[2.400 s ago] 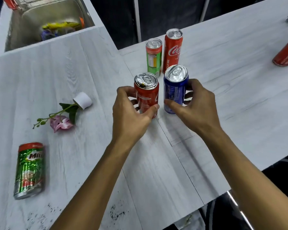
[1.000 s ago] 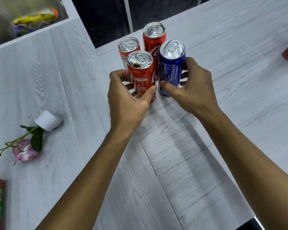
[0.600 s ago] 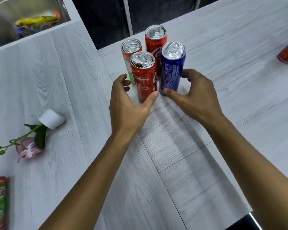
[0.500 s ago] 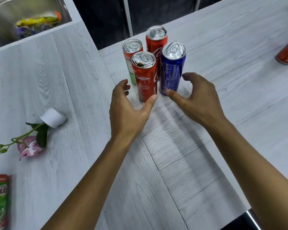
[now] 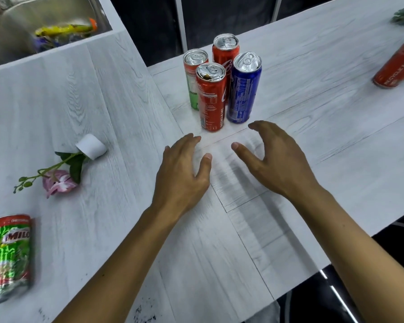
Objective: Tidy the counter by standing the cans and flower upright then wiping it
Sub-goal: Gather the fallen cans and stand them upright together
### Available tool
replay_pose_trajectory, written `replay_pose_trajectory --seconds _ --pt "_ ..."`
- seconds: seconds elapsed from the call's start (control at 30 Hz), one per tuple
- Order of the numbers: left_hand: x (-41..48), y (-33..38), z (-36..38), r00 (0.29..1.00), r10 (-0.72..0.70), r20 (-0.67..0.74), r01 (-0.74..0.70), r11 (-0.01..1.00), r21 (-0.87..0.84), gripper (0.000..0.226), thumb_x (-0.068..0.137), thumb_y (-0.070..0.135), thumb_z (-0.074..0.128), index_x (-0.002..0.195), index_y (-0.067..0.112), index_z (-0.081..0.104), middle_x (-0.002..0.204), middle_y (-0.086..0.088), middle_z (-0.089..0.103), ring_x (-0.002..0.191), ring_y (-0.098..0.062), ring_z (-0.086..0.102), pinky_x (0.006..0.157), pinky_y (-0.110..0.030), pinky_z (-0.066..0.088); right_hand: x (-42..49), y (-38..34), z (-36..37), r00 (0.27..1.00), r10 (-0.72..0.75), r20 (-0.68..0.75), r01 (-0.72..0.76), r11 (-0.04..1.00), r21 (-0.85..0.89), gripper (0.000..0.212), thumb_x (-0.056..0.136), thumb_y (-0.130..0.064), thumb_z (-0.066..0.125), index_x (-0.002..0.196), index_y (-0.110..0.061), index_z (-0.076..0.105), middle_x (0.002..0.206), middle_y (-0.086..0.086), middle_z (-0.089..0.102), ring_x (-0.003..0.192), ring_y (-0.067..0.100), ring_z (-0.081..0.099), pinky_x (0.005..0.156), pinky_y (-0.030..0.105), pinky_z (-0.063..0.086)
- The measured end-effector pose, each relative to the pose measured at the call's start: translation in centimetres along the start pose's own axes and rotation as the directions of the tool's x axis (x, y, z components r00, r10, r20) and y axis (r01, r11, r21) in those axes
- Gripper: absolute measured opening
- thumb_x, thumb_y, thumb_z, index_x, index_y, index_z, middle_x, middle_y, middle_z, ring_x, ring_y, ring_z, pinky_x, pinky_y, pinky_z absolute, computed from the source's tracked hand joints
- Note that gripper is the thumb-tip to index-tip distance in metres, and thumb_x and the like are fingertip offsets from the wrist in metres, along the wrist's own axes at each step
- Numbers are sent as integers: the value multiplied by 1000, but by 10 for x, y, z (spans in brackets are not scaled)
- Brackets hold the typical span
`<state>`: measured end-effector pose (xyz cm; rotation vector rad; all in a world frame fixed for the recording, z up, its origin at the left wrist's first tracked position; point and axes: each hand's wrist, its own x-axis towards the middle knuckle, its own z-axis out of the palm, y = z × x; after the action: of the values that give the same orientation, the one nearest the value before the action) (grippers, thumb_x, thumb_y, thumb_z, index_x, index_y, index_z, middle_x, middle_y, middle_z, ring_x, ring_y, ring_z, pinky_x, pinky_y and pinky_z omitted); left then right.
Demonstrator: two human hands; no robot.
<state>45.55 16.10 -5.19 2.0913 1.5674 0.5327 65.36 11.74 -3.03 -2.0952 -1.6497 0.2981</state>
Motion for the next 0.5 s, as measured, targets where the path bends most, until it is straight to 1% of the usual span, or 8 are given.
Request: replay_pose_trajectory --seconds 0.1,0.2,0.33,0.5 --pt "-18 -9 -9 997 32 66 -30 999 -27 57 100 54 48 152 32 42 162 10 38 151 -12 33 120 -30 13 -24 -11 7 996 -74 59 76 997 -31 68 96 -64 50 147 -20 48 155 1 46 141 20 43 110 33 36" --pt "-38 -18 -20 992 69 102 -67 998 -16 55 103 51 48 153 31 39 163 10 37 151 -10 30 125 -32 12 -46 -22 13 983 -145 112 150 988 -34 64 98 -58 52 147 -17 49 156 2 45 142 19 42 110 31 35" --pt "-66 -31 -35 986 97 136 -98 995 -1 58 103 51 49 155 30 37 165 9 33 153 -10 27 128 -35 10 -73 -42 19 975 -173 142 180 983 -43 62 99 -55 51 148 -16 48 156 3 45 142 21 41 111 31 33" --pt "-107 -53 -60 977 169 128 -173 985 21 57 103 46 49 155 25 39 164 5 35 152 -11 26 128 -35 8 -111 -75 28 964 -218 152 229 972 -58 62 99 -52 53 148 -13 49 155 7 46 143 23 41 114 34 32"
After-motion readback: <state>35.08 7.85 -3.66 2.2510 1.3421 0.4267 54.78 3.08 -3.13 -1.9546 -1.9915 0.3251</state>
